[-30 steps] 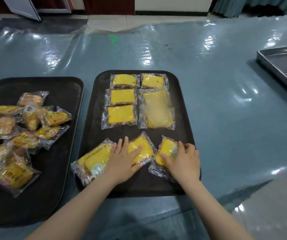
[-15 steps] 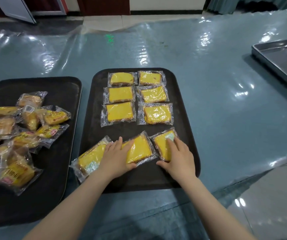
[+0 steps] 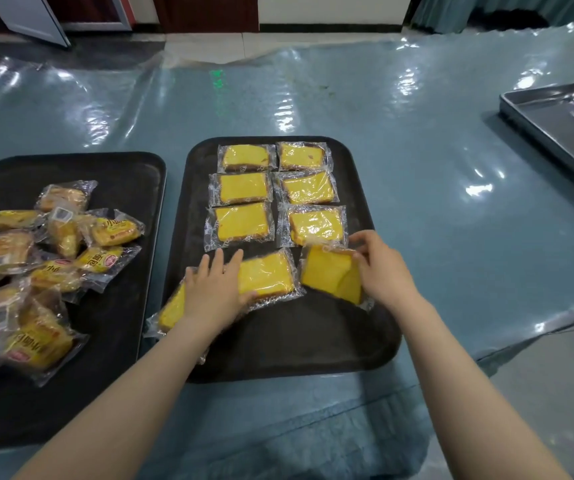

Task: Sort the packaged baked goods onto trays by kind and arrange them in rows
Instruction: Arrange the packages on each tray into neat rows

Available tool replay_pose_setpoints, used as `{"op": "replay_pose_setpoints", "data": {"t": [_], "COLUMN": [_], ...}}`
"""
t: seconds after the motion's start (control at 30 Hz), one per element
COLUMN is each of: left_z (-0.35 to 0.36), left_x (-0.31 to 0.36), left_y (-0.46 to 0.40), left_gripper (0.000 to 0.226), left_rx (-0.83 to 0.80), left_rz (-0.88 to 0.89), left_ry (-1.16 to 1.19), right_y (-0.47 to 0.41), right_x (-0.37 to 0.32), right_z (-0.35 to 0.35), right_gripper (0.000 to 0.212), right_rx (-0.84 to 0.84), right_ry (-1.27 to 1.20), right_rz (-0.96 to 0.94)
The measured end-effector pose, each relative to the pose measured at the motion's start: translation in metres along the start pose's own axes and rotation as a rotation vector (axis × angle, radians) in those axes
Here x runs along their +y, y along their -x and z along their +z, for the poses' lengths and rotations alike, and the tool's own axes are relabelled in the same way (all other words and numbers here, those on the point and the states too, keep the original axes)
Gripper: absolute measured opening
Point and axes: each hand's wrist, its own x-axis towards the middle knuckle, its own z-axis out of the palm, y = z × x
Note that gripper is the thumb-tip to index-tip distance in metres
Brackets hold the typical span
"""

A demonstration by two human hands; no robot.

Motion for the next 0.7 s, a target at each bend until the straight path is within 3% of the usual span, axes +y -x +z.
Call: {"op": "replay_pose_setpoints", "data": {"t": [0.1,0.23,0.3,0.43,0.6,0.7], "left_z": [-0.001,0.0,0.001,0.004,0.002,0.002], "left_x": [-0.026,-0.05,-0.055,-0.056,-0.067,-0.068], "left_y": [0.007,0.024,0.031,0.043,0.051,0.055], "left_gripper": [0.093,0.107,0.111,0.114,0.107,0.102], "left_rx": [-0.042,-0.026,-0.016,-0.086,-0.051,-0.032], "left_rz": [-0.144,-0.24,-0.275,-0.282,-0.208,-0.194], "left_ry": [0.13,0.164,0.179,0.217,0.217,0.173], "right_y": [-0.021,-0.026,-0.016,0.009,0.02,0.023], "right_x": [-0.003,0.0,-0.001,0.002,-0.004,-0.026], "right_z": [-0.006,0.009,0.026,0.07,0.087,0.098], "right_gripper": [0.024,0.039,0.05,0.065,0.061,0.051], "right_rx": [-0.088,0.102,0.053,-0.219,-0.109,-0.083], "right_ry": [0.175,0.516,0.514,0.489,0.42,0.366], "right_rz": [-0.032,-0.155,-0.202,-0.175,-0.3,-0.486]}}
